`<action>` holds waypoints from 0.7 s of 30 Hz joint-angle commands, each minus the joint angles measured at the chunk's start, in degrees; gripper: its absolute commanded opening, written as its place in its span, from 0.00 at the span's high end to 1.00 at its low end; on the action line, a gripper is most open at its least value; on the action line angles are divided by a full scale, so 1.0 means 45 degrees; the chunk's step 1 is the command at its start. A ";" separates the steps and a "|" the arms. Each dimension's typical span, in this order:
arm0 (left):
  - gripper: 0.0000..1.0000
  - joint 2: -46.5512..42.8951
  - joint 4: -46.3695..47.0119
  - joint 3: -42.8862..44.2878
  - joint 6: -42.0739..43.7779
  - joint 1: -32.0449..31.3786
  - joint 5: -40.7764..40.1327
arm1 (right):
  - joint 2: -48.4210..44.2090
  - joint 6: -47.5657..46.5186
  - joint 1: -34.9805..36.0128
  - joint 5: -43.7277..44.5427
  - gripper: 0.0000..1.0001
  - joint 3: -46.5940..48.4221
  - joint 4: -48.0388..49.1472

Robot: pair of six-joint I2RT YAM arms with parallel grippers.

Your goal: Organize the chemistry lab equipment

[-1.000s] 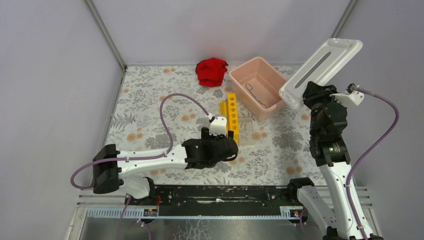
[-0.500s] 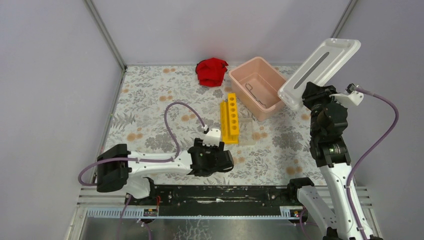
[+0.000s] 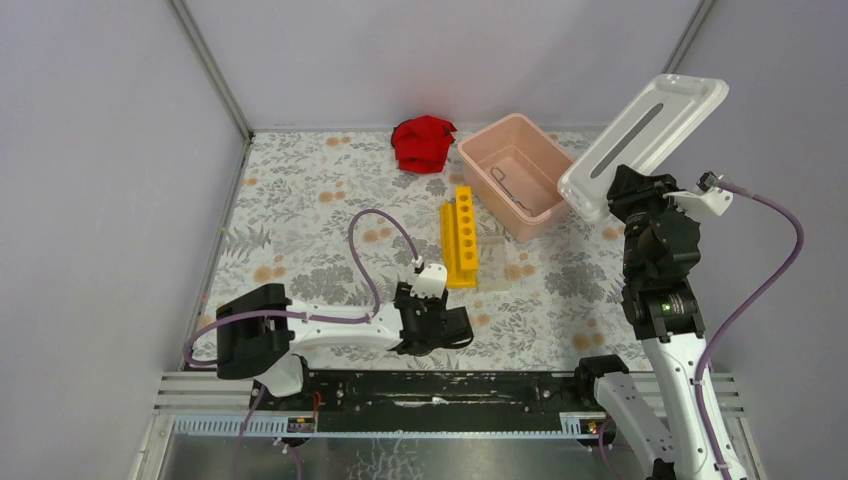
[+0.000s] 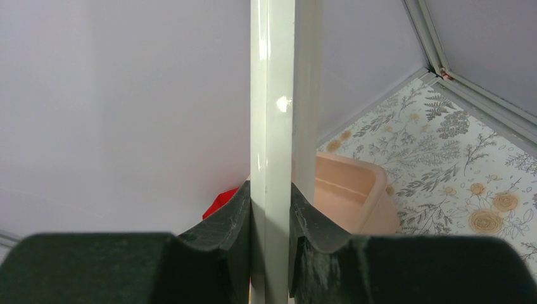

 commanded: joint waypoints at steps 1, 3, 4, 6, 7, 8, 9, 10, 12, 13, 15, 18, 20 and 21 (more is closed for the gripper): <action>0.38 0.0302 -0.0207 -0.0119 -0.0501 -0.0042 -0.0322 | -0.0220 -0.0188 -0.0033 -0.0106 1.00 0.0235 0.0727; 0.38 0.0419 -0.0199 -0.0122 -0.0537 -0.0042 -0.0266 | -0.0217 -0.0196 -0.0043 -0.0128 1.00 0.0191 0.0728; 0.39 0.0461 -0.0193 -0.0125 -0.0569 -0.0042 -0.0246 | -0.0221 -0.0180 -0.0043 -0.0143 1.00 0.0159 0.0725; 0.41 0.0531 -0.0190 -0.0181 -0.0632 -0.0042 -0.0255 | -0.0221 -0.0166 -0.0043 -0.0154 1.00 0.0099 0.0741; 0.42 0.0578 -0.0192 -0.0208 -0.0666 -0.0042 -0.0255 | -0.0217 -0.0161 -0.0041 -0.0159 1.00 0.0079 0.0764; 0.42 0.0596 -0.0190 -0.0248 -0.0719 -0.0042 -0.0265 | -0.0226 -0.0151 -0.0048 -0.0157 1.00 0.0042 0.0766; 0.44 0.0613 -0.0189 -0.0281 -0.0760 -0.0042 -0.0285 | -0.0222 -0.0155 -0.0044 -0.0171 1.00 0.0006 0.0767; 0.45 0.0647 -0.0189 -0.0301 -0.0790 -0.0042 -0.0293 | -0.0217 -0.0148 -0.0043 -0.0183 1.00 -0.0023 0.0767; 0.49 0.0698 -0.0189 -0.0327 -0.0833 -0.0042 -0.0279 | -0.0187 -0.0133 -0.0043 -0.0190 1.00 -0.0063 0.0798; 0.51 0.0711 -0.0189 -0.0324 -0.0835 -0.0040 -0.0275 | -0.0158 -0.0106 -0.0043 -0.0200 1.00 -0.0068 0.0805; 0.56 0.0713 -0.0189 -0.0319 -0.0842 -0.0042 -0.0251 | -0.0141 -0.0096 -0.0043 -0.0205 1.00 -0.0069 0.0806; 0.68 0.0640 -0.0209 -0.0304 -0.0826 -0.0043 -0.0202 | -0.0128 -0.0104 -0.0043 -0.0222 1.00 -0.0032 0.0793; 0.74 0.0550 -0.0254 -0.0294 -0.0844 -0.0043 -0.0150 | -0.0134 -0.0114 -0.0042 -0.0224 1.00 -0.0013 0.0786; 0.76 0.0522 -0.0332 -0.0271 -0.0881 -0.0052 -0.0125 | -0.0135 -0.0126 -0.0043 -0.0214 1.00 -0.0011 0.0786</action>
